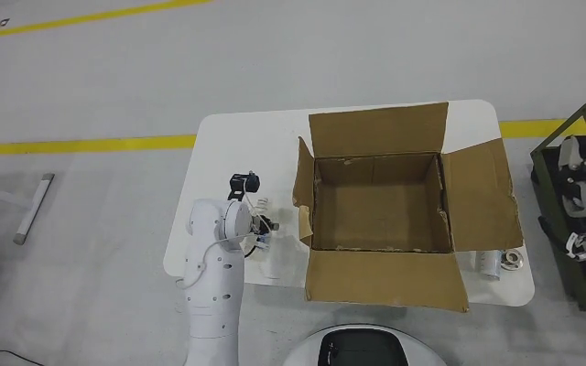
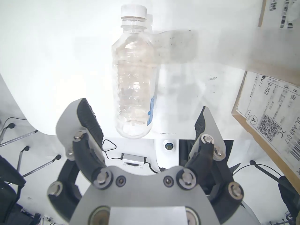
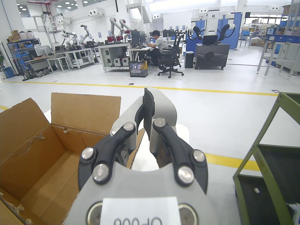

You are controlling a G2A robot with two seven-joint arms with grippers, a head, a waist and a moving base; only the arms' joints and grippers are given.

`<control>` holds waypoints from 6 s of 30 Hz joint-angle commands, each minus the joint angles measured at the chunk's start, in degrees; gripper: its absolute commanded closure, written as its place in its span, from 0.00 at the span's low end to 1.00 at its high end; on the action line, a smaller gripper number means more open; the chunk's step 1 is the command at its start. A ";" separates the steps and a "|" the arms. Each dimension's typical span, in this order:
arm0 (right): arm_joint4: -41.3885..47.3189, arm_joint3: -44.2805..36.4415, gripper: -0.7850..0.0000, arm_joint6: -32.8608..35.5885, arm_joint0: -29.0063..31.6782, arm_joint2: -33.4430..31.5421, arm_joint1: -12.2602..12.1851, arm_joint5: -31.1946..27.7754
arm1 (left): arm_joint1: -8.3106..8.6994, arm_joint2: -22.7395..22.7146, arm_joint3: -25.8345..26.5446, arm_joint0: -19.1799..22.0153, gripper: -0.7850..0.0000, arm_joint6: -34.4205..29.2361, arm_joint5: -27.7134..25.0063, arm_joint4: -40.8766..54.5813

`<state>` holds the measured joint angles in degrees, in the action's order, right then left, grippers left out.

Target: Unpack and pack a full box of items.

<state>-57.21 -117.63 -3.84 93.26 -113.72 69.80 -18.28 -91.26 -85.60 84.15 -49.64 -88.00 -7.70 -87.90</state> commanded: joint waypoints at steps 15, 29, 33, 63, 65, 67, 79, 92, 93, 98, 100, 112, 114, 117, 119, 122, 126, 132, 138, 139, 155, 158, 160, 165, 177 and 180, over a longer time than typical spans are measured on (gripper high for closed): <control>-0.39 0.36 1.00 1.14 -0.58 0.49 -0.10 1.04 | 1.79 -0.35 -9.53 3.54 0.00 0.00 2.01 5.02; -0.43 0.67 1.00 1.31 -0.66 0.76 -0.15 1.28 | 3.77 0.75 -12.43 3.22 0.27 0.00 3.28 7.15; -0.52 0.70 1.00 1.41 -0.71 0.74 -0.19 1.26 | 4.26 1.17 -13.09 3.29 0.70 0.00 3.84 7.98; -0.04 -0.25 1.00 0.89 -0.38 1.21 -0.25 1.47 | 8.84 -3.42 16.14 10.31 1.00 0.00 13.77 20.19; -0.05 -0.37 1.00 0.74 -0.13 1.28 -0.23 1.59 | 9.15 -2.35 17.56 12.18 1.00 0.00 14.43 23.31; -0.07 -0.49 1.00 0.60 0.11 1.23 -0.21 1.71 | 9.50 -0.86 18.56 13.74 1.00 0.00 15.25 26.31; 0.24 -1.31 1.00 -0.34 2.26 0.29 -0.03 2.40 | 11.86 12.07 18.79 23.90 1.00 0.00 21.34 49.31; 1.21 -1.74 1.00 -0.98 4.10 -0.99 0.19 3.05 | 14.61 22.63 14.07 24.43 1.00 0.00 23.99 62.91; 1.29 -1.76 1.00 -1.00 4.12 -0.99 0.21 3.06 | 14.61 22.63 14.07 24.43 1.00 0.00 23.99 62.91; 1.46 -2.40 1.00 -0.84 3.92 -0.88 0.22 2.81 | 14.61 22.63 14.07 24.43 1.00 0.00 23.99 62.91; 1.44 -2.59 1.00 -0.71 3.87 -0.83 0.22 2.67 | 14.61 22.63 14.07 24.43 1.00 0.00 23.99 62.91; 0.85 -3.00 1.00 -0.25 3.17 0.65 0.26 2.25 | 16.20 22.68 9.96 21.63 1.00 2.14 26.13 57.70; 0.68 -2.95 1.00 -0.18 3.08 0.73 0.26 2.18 | 16.56 23.03 9.05 21.55 1.00 2.13 26.12 56.78; 0.66 -2.81 1.00 -0.10 2.96 0.82 0.27 2.29 | 17.19 23.92 7.18 21.33 1.00 2.14 26.13 53.38; 0.64 -2.79 1.00 -0.06 2.89 0.88 0.27 2.35 | 17.53 24.28 6.56 21.44 1.00 2.11 26.11 52.19; 0.47 -2.75 1.00 0.06 2.75 0.96 0.27 2.38 | 17.97 24.48 5.67 21.49 1.00 2.11 26.10 51.64; 0.37 -2.55 1.00 0.09 2.52 1.11 0.27 2.41 | 18.15 24.54 5.67 21.99 1.00 2.83 26.82 55.12; 0.99 -2.58 1.00 0.15 1.94 -0.13 0.24 3.12 | 16.83 29.55 6.50 26.45 1.00 4.72 28.70 66.30; 2.13 -2.51 1.00 0.37 1.60 -2.54 0.18 3.75 | 14.91 37.29 1.69 30.31 1.00 7.57 31.56 72.58; 2.27 -2.50 1.00 0.42 1.63 -2.89 0.17 3.74 | 14.62 38.74 0.43 30.71 1.00 8.13 32.11 72.75; 3.61 -2.87 1.00 0.20 3.10 -4.20 0.33 3.20 | 13.25 47.01 -5.50 33.02 1.00 9.95 33.94 74.04; 3.81 -3.09 1.00 0.25 3.19 -4.12 0.35 2.88 | 13.25 47.01 -5.50 33.02 1.00 9.95 33.94 74.04; 3.73 -3.09 1.00 0.25 3.14 -3.85 0.35 2.66 | 13.25 47.01 -5.50 33.02 1.00 9.95 33.94 74.04; 3.36 -2.97 1.00 0.17 2.77 -3.20 0.35 2.37 | 13.04 48.40 -2.93 31.94 1.00 11.33 35.31 72.73; 3.53 -3.06 1.00 0.01 3.02 -2.76 0.43 1.92 | 9.79 62.23 -9.89 37.02 1.00 19.10 43.10 77.88; 3.61 -3.10 1.00 0.02 3.12 -2.75 0.45 1.97 | 8.76 66.68 -13.19 39.77 1.00 21.24 45.25 80.09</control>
<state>-53.63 -120.72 -3.88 96.35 -116.46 70.24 -16.34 -82.16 -20.67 72.09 -10.91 -67.56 36.74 -8.53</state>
